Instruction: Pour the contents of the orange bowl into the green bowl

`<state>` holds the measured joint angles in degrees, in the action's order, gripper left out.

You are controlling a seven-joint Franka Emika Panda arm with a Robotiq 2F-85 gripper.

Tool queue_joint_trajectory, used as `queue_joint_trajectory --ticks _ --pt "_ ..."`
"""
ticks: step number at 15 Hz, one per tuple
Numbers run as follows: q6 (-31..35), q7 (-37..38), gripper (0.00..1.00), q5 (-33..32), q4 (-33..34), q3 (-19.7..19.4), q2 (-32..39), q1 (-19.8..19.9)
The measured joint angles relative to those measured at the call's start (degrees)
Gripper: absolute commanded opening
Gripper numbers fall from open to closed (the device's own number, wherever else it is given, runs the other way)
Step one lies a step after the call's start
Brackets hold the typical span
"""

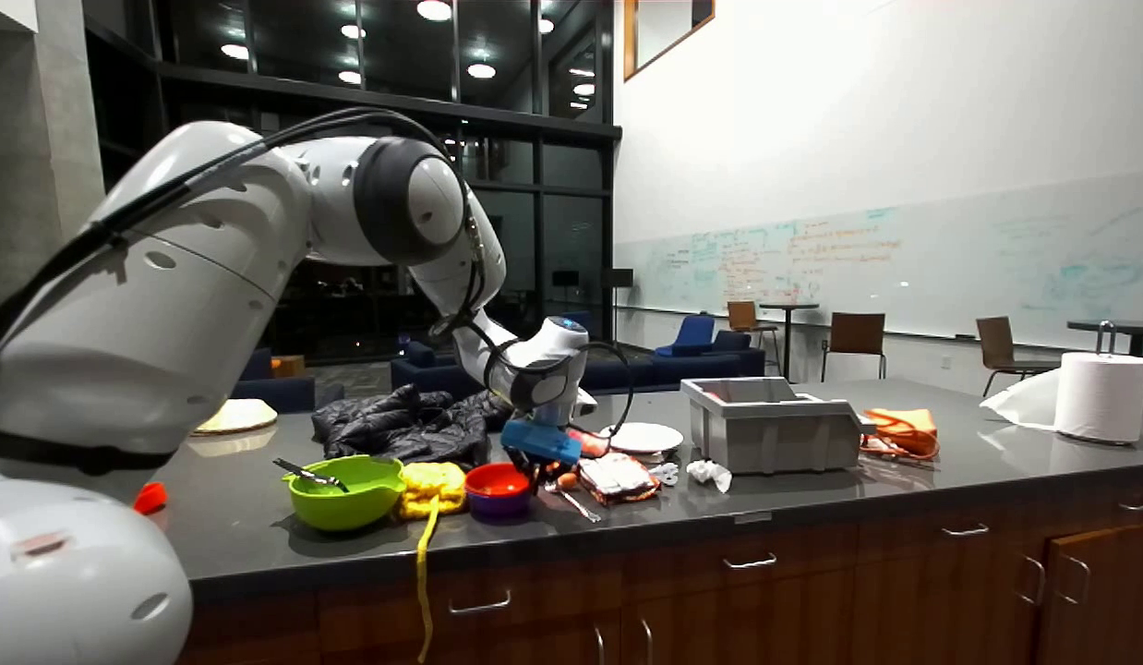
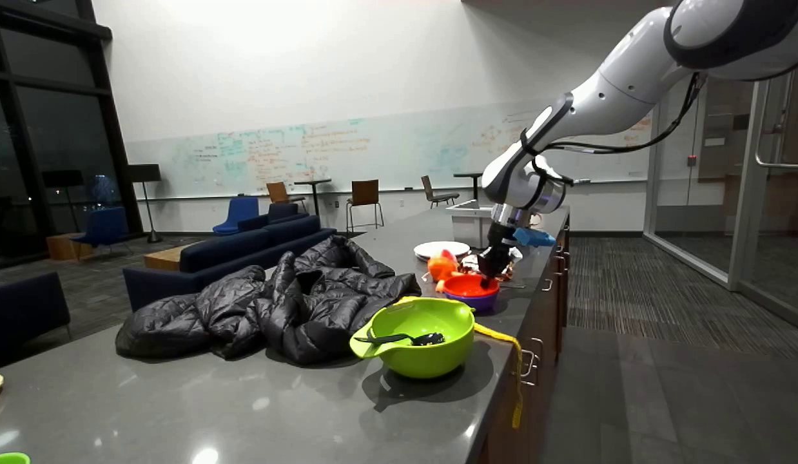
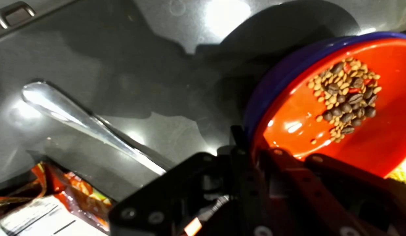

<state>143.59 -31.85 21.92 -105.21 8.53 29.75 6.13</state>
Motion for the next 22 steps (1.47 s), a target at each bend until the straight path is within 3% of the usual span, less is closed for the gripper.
queue_joint_trajectory --ticks 11,22 --pt "-0.5 4.7 0.02 -7.5 0.3 0.3 -1.4 -1.9" --pt "1.2 5.6 0.02 -13.2 -3.5 1.0 -12.5 -6.8"
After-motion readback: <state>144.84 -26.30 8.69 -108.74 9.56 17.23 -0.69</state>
